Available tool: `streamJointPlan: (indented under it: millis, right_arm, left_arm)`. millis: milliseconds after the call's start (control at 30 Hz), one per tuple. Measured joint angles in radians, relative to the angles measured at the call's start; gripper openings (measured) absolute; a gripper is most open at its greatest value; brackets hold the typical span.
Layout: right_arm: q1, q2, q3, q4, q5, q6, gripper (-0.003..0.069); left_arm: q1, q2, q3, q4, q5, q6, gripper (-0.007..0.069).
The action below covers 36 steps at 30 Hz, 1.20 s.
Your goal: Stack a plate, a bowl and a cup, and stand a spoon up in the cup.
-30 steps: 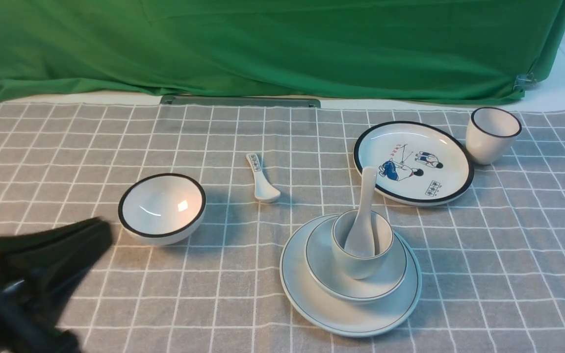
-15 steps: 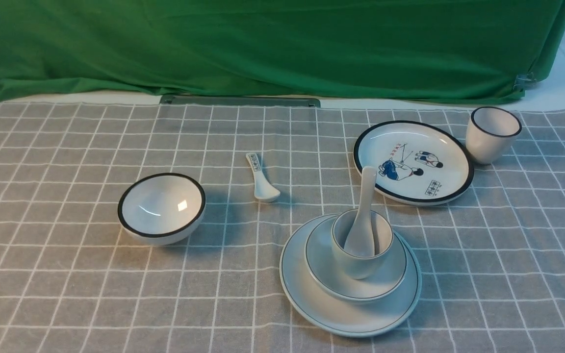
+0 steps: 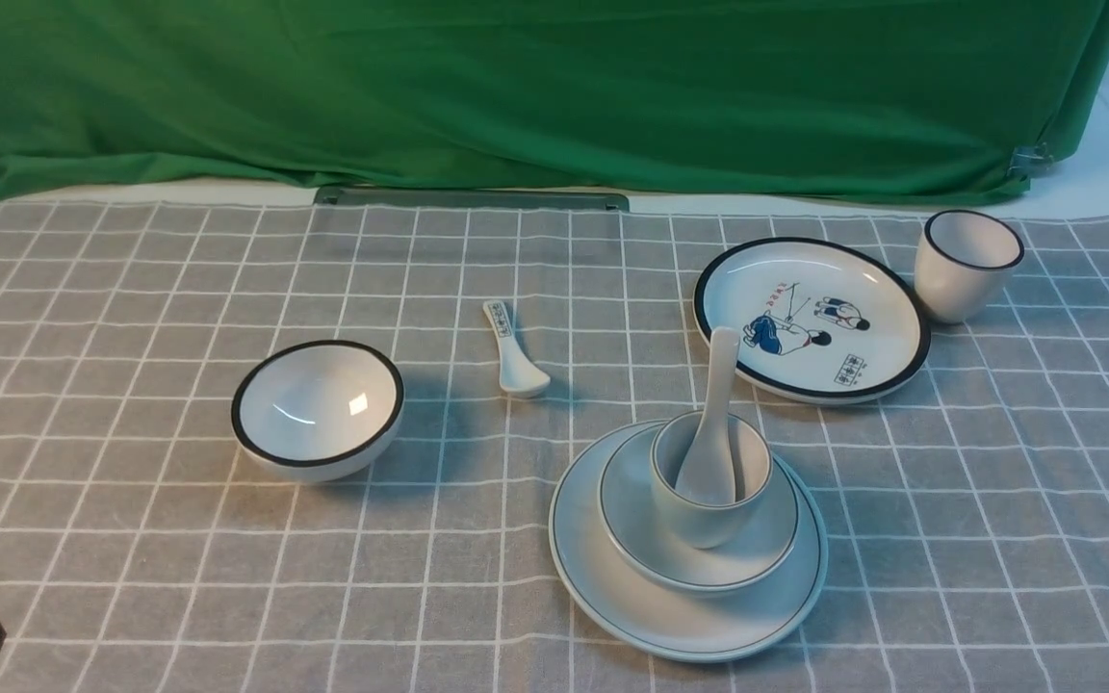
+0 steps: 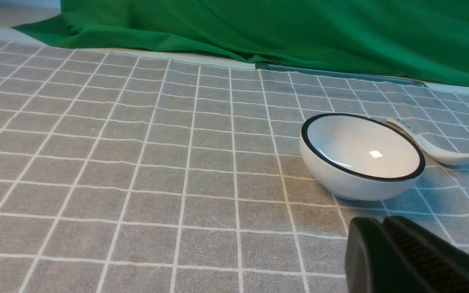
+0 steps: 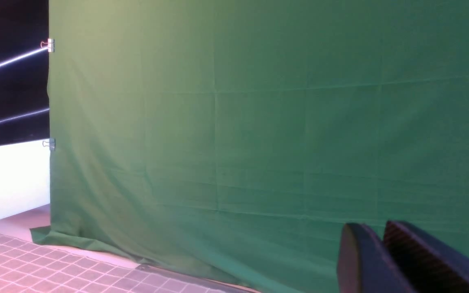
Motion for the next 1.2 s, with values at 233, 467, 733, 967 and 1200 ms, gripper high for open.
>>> streamJointPlan:
  millis: [233,467,733,967,1200]
  right_arm:
    - [0.000,0.000,0.000,0.000,0.000,0.000,0.0139]
    - [0.000,0.000,0.000,0.000,0.000,-0.001,0.0150]
    - [-0.065,-0.009,0.078,0.000,0.025,-0.003,0.0162]
    - [-0.380,-0.039,0.383,0.000,0.033,-0.003,0.0182]
    - [-0.492,-0.101,0.531,0.009,0.146,0.000,0.0201]
  left_arm:
    - [0.000,0.000,0.000,0.000,0.000,0.004,0.0013]
    - [0.000,0.000,0.000,0.000,0.000,0.004,0.0013]
    - [0.000,0.000,0.000,0.000,0.000,0.004,0.0017]
    - [0.000,0.000,0.000,0.000,0.000,0.004,0.0017]
    - [0.000,0.000,0.000,0.000,0.001,0.005,0.0017]
